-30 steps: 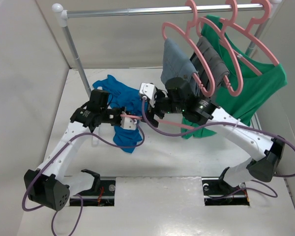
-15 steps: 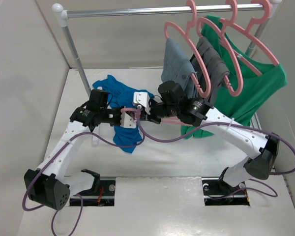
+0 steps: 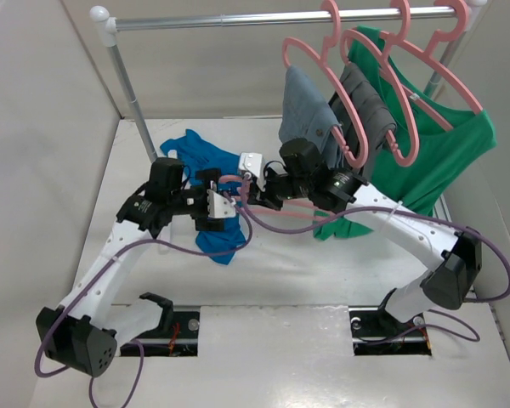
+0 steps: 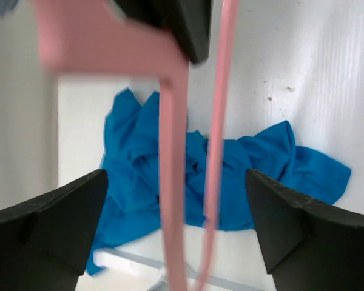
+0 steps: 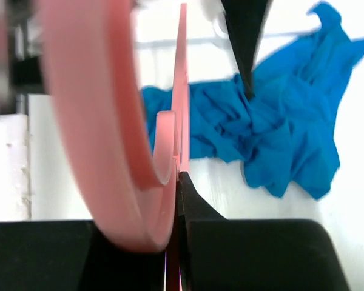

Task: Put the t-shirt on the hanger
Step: Place tshirt on hanger

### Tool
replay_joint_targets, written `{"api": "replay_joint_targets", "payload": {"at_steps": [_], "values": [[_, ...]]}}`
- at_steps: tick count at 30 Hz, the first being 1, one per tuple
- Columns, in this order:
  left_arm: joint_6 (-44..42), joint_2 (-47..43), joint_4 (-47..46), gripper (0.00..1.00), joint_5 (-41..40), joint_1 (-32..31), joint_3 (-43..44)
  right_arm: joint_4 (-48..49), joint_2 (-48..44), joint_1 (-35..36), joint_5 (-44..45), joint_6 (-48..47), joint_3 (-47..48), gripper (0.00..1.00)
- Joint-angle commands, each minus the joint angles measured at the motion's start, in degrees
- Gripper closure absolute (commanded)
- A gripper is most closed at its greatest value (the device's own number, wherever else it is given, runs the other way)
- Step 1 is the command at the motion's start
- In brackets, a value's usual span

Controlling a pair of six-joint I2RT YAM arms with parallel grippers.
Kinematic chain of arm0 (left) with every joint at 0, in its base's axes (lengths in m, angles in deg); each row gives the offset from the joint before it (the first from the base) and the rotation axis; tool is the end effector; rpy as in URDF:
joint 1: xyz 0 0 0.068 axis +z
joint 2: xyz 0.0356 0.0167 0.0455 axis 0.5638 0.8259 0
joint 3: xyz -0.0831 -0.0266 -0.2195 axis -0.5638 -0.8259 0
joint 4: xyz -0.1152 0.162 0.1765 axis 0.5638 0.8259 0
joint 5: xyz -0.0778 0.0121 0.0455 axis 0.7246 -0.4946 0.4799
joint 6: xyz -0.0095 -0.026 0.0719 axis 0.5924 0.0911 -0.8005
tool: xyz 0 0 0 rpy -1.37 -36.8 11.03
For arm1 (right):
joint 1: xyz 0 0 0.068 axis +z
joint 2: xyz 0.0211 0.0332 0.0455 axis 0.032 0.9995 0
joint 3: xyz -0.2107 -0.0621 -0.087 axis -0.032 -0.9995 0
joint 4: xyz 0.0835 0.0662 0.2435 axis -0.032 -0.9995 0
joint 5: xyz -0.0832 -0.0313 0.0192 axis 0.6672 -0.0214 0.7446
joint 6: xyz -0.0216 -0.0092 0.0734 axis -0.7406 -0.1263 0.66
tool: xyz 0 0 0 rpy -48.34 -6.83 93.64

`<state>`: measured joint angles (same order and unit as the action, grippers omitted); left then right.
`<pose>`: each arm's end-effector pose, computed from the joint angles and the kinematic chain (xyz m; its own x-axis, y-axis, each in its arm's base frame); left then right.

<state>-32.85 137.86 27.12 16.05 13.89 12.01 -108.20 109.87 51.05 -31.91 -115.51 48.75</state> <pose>0.2357 -0.1329 0.2902 0.5590 0.5646 -0.6073 0.7440 -0.0183 0.6679 0.2264 0.3020 0.3162 0.1139 -0.5055 -0.8553 -0.9702 0.1287 -0.2053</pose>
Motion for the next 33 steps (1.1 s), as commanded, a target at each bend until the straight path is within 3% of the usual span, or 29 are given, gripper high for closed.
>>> {"api": "replay_joint_targets", "payload": {"at_steps": [1,8,12,14,15,17,18,20,25,31,33], "values": [[6.4,-3.7,-7.0,0.00,-3.4,-0.1,-3.2,5.3,-3.7,-3.0,-2.6,3.9,-2.9,1.00],[15.0,-11.6,-20.8,0.00,-13.8,-0.1,-12.7,4.6,-5.6,-5.8,5.3,6.6,-4.8,1.00],[23.8,-17.9,-24.7,0.00,-12.5,1.8,-14.8,4.6,-6.6,-6.4,12.4,9.8,-5.4,1.00],[32.9,-19.7,-27.1,0.00,-13.7,1.8,-16.2,4.6,-7.2,-6.4,15.4,11.7,-4.8,1.00],[35.7,-19.7,-28.3,0.08,-16.3,1.8,-16.2,4.6,-7.2,-6.4,18.5,12.5,-4.8,1.00],[41.5,-16.4,-29.8,0.34,-19.2,1.8,-17.0,4.6,-7.8,-6.4,21.2,13.9,-3.6,1.00],[42.8,-14.2,-29.8,0.56,-21.9,1.8,-16.4,4.6,-7.9,-6.4,23.3,14.0,-3.6,1.00],[43.4,-5.8,-26.7,0.67,-21.9,2.5,-12.8,4.0,-7.9,-6.4,25.1,14.5,-2.2,1.00],[43.4,11.7,-21.9,0.67,-22.5,4.4,-3.4,3.9,-9.5,-6.4,28.9,15.1,-3.1,1.00],[39.9,22.7,-30.6,0.47,-20.5,5.3,-0.5,5.1,-9.5,-10.7,24.3,14.6,-4.2,1.00],[39.2,24.8,-35.3,0.45,-19.9,5.3,-0.5,5.6,-9.5,-12.3,23.1,14.6,-4.8,1.00]]}}
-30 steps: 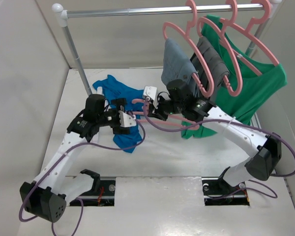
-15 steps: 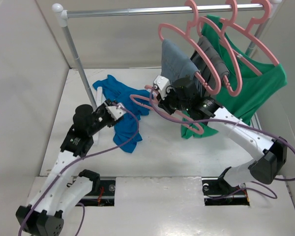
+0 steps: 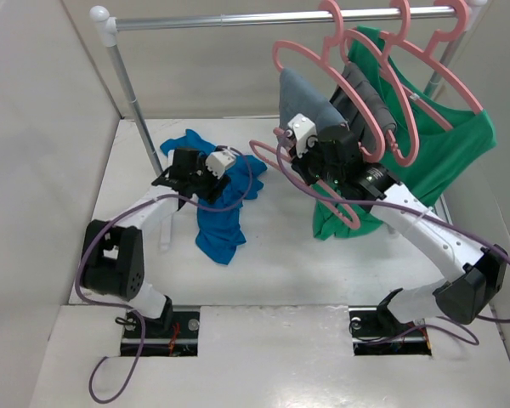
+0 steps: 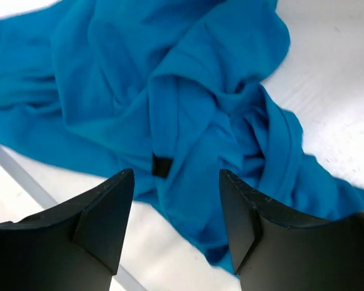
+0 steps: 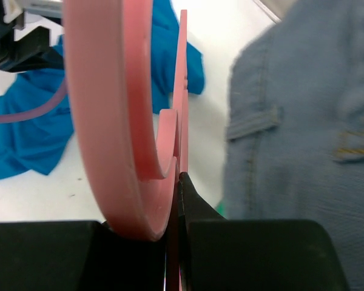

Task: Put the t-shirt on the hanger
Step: Place tshirt on hanger

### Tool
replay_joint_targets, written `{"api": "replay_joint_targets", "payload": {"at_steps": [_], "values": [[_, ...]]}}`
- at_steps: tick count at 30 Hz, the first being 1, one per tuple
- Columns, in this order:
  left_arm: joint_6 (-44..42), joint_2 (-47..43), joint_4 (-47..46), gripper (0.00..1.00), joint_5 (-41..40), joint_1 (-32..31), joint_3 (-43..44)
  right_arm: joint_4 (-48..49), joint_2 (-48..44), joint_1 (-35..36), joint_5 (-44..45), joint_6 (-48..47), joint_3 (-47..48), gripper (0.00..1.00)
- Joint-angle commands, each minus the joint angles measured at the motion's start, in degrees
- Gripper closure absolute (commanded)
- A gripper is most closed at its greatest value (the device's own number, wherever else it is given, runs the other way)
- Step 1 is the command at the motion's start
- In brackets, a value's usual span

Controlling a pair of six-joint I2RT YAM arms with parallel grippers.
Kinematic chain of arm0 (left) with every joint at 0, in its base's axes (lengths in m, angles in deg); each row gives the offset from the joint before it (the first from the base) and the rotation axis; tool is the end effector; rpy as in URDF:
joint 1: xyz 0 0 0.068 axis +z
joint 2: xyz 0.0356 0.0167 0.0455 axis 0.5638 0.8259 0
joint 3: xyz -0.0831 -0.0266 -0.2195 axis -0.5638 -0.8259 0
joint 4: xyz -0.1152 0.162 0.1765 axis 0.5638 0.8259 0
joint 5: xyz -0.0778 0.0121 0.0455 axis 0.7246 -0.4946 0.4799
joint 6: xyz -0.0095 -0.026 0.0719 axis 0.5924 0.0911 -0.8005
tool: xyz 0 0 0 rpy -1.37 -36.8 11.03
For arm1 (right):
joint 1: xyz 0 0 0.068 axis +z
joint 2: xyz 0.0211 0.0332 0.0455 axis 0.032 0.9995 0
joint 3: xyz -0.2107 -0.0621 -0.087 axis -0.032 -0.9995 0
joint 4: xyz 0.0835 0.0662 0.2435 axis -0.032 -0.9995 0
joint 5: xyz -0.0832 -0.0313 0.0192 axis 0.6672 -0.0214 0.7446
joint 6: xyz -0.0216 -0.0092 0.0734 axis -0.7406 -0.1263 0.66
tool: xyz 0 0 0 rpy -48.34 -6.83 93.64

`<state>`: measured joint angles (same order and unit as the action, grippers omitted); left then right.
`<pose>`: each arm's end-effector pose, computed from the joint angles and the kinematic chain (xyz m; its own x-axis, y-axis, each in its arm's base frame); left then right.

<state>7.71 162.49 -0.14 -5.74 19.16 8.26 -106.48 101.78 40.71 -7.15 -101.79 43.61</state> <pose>0.3428 -0.1143 0.1822 -0.2246 0.5660 -0.7932 0.7134 0.6500 0.2618 0.2753 0.2196 0.3326 -0.1988 -0.4544 -0.8683 -0.6730 0.7074 -0.2161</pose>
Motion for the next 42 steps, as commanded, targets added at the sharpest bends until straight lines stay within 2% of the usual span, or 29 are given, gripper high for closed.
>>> {"api": "replay_joint_targets", "payload": {"at_steps": [1,5,8,14,16,18,19,20,21,22,24,26,27,28,30,31,33,34,36,37,38,39,40,42], "values": [[-2.8,3.0,-8.8,0.45,1.9,0.0,4.6,4.4,-1.4,-2.0,-2.4,0.8,-0.2,1.00],[-3.4,10.5,-9.3,0.43,-0.6,0.0,9.3,6.4,-1.4,-3.6,-6.0,-0.6,-1.5,1.00],[-2.3,14.3,-10.4,0.37,1.1,0.0,12.2,6.4,-1.4,-4.2,-8.3,-1.8,-1.5,1.00],[-5.4,19.4,-9.9,0.39,2.4,-2.1,14.6,6.4,-0.8,-5.5,-10.1,-2.5,-1.5,1.00],[-5.4,20.0,-9.9,0.50,3.4,-2.1,14.6,5.8,-0.8,-6.0,-10.1,-2.5,-1.5,1.00],[-7.1,20.0,-5.1,0.67,8.1,-2.1,17.1,5.8,-1.3,-6.0,-10.1,-2.5,-1.5,1.00],[-8.3,20.0,-2.5,0.83,10.7,-2.1,18.2,5.8,-1.3,-6.5,-9.6,-2.5,-2.2,1.00],[-9.5,20.0,0.1,0.92,15.5,-2.1,19.5,5.8,-1.9,-6.5,-8.8,-2.5,-2.2,1.00],[-10.5,20.0,5.4,0.98,17.6,-2.1,20.7,5.3,-1.9,-6.5,-8.8,-2.5,-2.2,1.00],[-12.3,19.3,8.0,1.00,19.4,-2.1,22.9,5.3,-1.9,-6.5,-8.2,-2.0,-2.7,1.00],[-15.6,17.9,13.7,1.00,23.1,-2.1,24.8,5.3,-2.4,-7.1,-7.6,-2.0,-2.7,1.00],[-20.1,16.3,24.1,1.00,24.7,-2.6,26.9,5.3,-2.4,-7.1,-7.6,-2.0,-2.7,1.00],[-28.4,15.7,28.7,1.00,26.5,-3.8,26.9,5.3,-2.9,-7.1,-7.6,-2.0,-2.7,1.00],[-33.6,15.0,38.9,1.00,27.2,-4.5,27.6,5.3,-2.9,-7.1,-7.6,-2.0,-2.7,1.00],[-45.7,12.8,47.6,1.00,26.4,-8.2,26.3,5.3,-2.9,-7.1,-7.6,-2.0,-3.2,1.00],[-45.8,11.6,49.6,1.00,25.5,-10.0,25.1,5.3,-3.5,-7.1,-8.3,-2.0,-3.2,1.00],[-42.0,7.1,47.1,1.00,22.8,-13.8,20.3,5.3,-4.2,-7.1,-8.3,-2.0,-3.7,1.00],[-39.5,4.9,44.6,1.00,19.9,-18.3,18.4,5.3,-4.3,-7.1,-9.0,-2.0,-3.7,1.00],[-30.6,-2.5,33.6,1.00,16.5,-23.1,12.4,4.8,-5.3,-7.1,-9.0,-2.5,-3.7,1.00],[-27.0,-4.9,29.5,0.94,15.1,-26.9,10.5,4.7,-5.3,-7.1,-9.0,-2.5,-3.7,1.00],[-23.6,-6.6,22.8,0.87,14.0,-27.7,9.1,4.1,-5.3,-7.1,-9.7,-3.0,-3.7,1.00],[-16.8,-7.5,20.6,0.77,14.0,-27.7,8.4,4.1,-5.8,-7.1,-9.7,-3.0,-3.7,1.00],[-13.5,-7.5,19.2,0.60,13.1,-27.7,8.4,3.5,-5.8,-7.1,-10.3,-3.5,-3.7,1.00],[-9.6,-7.5,18.0,0.53,8.8,-27.7,7.9,3.0,-6.4,-7.1,-10.8,-3.6,-3.7,1.00]]}}
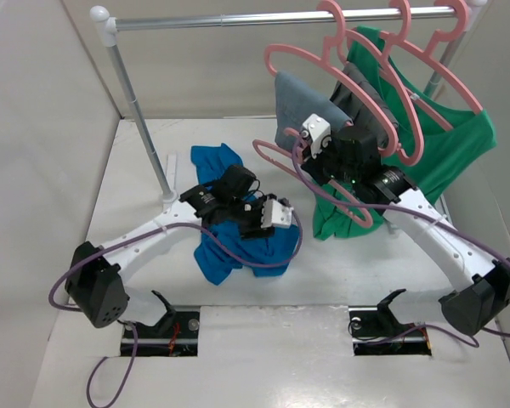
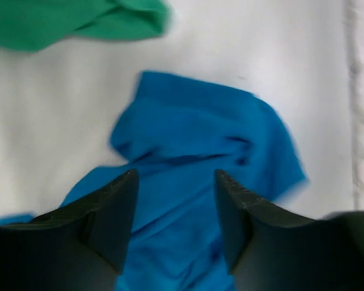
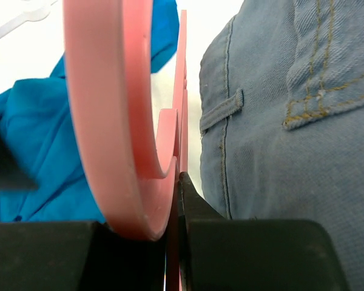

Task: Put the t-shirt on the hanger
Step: Place tshirt on hanger

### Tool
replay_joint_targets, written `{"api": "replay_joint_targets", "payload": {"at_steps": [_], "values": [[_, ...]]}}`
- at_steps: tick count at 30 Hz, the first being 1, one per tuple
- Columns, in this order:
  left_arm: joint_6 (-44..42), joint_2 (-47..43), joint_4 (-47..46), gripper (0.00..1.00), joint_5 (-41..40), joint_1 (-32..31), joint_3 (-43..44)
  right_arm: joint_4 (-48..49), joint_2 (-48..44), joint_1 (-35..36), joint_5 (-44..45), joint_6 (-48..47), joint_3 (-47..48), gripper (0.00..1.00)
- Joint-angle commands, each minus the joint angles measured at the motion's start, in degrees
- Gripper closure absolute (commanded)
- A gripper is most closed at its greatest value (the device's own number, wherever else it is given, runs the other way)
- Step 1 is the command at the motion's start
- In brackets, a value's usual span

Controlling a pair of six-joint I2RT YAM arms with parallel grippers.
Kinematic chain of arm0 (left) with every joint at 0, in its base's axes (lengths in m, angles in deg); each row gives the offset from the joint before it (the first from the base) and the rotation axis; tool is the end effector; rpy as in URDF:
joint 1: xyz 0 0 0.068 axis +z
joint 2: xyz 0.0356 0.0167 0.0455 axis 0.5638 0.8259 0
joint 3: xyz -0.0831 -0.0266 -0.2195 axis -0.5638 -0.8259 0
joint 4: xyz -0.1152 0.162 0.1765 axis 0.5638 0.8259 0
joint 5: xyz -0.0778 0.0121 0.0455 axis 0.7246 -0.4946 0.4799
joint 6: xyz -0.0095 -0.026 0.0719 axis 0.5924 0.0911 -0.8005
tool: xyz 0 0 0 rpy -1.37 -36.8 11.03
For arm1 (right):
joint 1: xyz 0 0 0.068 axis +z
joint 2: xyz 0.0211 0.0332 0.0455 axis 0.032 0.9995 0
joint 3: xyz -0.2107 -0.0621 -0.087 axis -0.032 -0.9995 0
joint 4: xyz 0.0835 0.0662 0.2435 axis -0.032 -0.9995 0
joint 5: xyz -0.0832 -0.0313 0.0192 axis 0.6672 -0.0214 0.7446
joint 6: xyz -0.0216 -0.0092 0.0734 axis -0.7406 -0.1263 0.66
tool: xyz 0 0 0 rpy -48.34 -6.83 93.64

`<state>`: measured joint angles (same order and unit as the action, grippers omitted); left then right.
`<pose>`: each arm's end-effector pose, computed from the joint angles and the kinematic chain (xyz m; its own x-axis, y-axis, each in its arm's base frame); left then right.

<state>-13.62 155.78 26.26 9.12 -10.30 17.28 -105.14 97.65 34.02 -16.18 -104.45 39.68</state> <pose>0.2060 -0.2538 0.2343 0.3646 0.5689 -0.7371 0.9307 -0.1994 0.3065 0.2808 0.1868 0.3334 -0.1715 -0.4289 -0.8869 -0.7028 0.6842 -0.1949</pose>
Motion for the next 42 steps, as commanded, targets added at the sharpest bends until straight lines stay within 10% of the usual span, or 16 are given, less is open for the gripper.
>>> {"api": "replay_joint_targets", "payload": {"at_steps": [1,4,14,21,30,36,42], "values": [[14.3,-1.9,-8.4,0.51,-7.2,1.7,-1.8,1.1,-2.8,-0.5,-1.8,-1.5,0.2,1.00],[16.0,-4.7,-9.4,0.19,-9.3,4.3,-3.1,0.6,-3.3,0.2,-2.5,-2.0,-0.9,1.00],[-8.5,-9.2,9.4,0.55,-11.3,16.7,-11.9,0.1,-3.2,5.6,-3.0,-3.2,-2.0,1.00],[-16.2,-13.6,3.0,0.37,-7.2,17.2,-17.2,-1.2,-2.1,6.1,-4.0,-3.7,-2.0,1.00],[-15.5,-6.1,-0.2,0.39,-14.7,18.0,-20.7,-2.2,-2.1,6.7,-4.6,-4.2,-2.0,1.00],[-13.9,-4.8,1.9,1.00,-13.1,18.0,-17.3,-5.6,-2.1,7.2,-4.6,-4.8,-0.4,1.00],[0.9,-0.1,7.5,1.00,-3.4,24.4,0.2,-13.8,-3.2,8.6,-6.7,-8.8,5.8,1.00]]}}
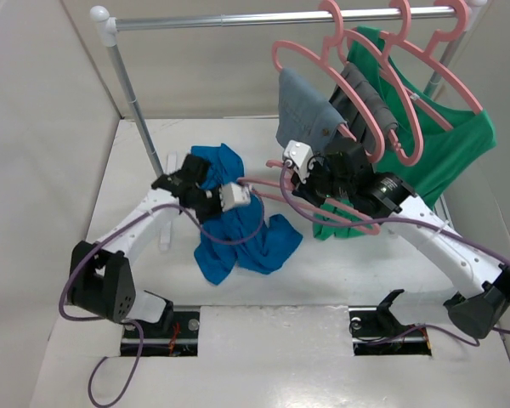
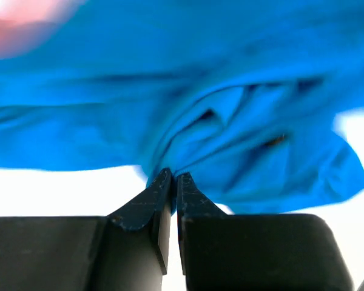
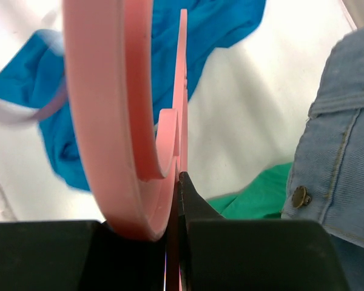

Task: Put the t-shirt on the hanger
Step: Place tshirt on hanger

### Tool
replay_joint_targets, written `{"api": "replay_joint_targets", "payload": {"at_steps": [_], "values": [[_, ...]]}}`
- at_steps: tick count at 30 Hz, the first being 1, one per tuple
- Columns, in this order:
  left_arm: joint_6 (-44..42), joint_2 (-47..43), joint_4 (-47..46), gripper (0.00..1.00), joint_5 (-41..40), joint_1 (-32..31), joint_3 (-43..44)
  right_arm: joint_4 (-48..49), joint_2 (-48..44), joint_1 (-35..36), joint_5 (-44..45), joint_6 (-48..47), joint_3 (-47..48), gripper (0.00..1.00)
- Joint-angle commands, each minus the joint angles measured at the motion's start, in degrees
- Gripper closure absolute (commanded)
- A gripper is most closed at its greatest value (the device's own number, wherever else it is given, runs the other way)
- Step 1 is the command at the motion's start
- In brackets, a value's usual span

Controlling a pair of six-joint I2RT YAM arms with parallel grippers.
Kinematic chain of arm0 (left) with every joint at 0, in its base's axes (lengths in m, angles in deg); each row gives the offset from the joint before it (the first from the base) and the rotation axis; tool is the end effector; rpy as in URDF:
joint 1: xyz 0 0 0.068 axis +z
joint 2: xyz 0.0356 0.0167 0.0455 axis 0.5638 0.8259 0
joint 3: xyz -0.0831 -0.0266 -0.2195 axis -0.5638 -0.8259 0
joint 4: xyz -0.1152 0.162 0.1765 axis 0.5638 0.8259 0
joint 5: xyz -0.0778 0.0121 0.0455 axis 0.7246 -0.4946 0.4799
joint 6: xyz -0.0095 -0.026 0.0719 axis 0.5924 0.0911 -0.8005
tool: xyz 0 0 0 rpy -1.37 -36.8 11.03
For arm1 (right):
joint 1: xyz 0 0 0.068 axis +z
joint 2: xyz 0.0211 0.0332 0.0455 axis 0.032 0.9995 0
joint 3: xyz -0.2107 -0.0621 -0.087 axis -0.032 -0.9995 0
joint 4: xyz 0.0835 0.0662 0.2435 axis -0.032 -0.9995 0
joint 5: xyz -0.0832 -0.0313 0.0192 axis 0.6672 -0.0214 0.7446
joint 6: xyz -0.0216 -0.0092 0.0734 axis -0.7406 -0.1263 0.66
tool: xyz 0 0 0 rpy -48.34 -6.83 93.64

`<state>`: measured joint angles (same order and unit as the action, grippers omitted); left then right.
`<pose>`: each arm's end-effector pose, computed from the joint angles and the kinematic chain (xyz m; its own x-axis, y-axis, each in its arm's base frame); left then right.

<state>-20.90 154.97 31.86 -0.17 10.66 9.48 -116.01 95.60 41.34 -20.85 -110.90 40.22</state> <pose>0.2632 -0.1444 0.1809 0.0862 0.8220 -0.5629 0.9584 0.0859 0.2721 0.2350 0.2116 0.3253 -0.1030 -0.5666 -0.8175 -0.8623 0.4605 -0.2105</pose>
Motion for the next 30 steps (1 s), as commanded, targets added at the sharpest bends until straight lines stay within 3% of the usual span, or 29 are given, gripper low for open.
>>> {"api": "replay_joint_targets", "payload": {"at_steps": [1,7,14,17,23,30], "values": [[12.1,2.7,1.9,1.00,6.5,4.5,11.5,-5.3,-1.9,1.3,-1.5,-2.9,6.5,1.00],[24.1,11.9,4.3,1.00,8.3,9.3,21.1,-12.1,-4.1,1.3,0.8,-3.4,7.6,1.00],[32.1,20.5,6.2,1.00,7.3,9.3,27.7,-10.8,-5.8,3.9,-8.1,-3.4,8.2,1.00],[32.9,20.5,4.6,1.00,6.6,9.3,27.7,-6.7,-4.5,7.9,-11.8,-1.7,8.2,1.00],[32.9,20.0,3.6,1.00,6.1,8.8,28.4,-2.9,3.1,13.5,-10.8,-1.0,8.8,1.00],[31.0,19.5,4.6,1.00,4.2,8.3,28.4,-0.3,11.2,14.6,0.6,3.1,10.9,1.00]]}}
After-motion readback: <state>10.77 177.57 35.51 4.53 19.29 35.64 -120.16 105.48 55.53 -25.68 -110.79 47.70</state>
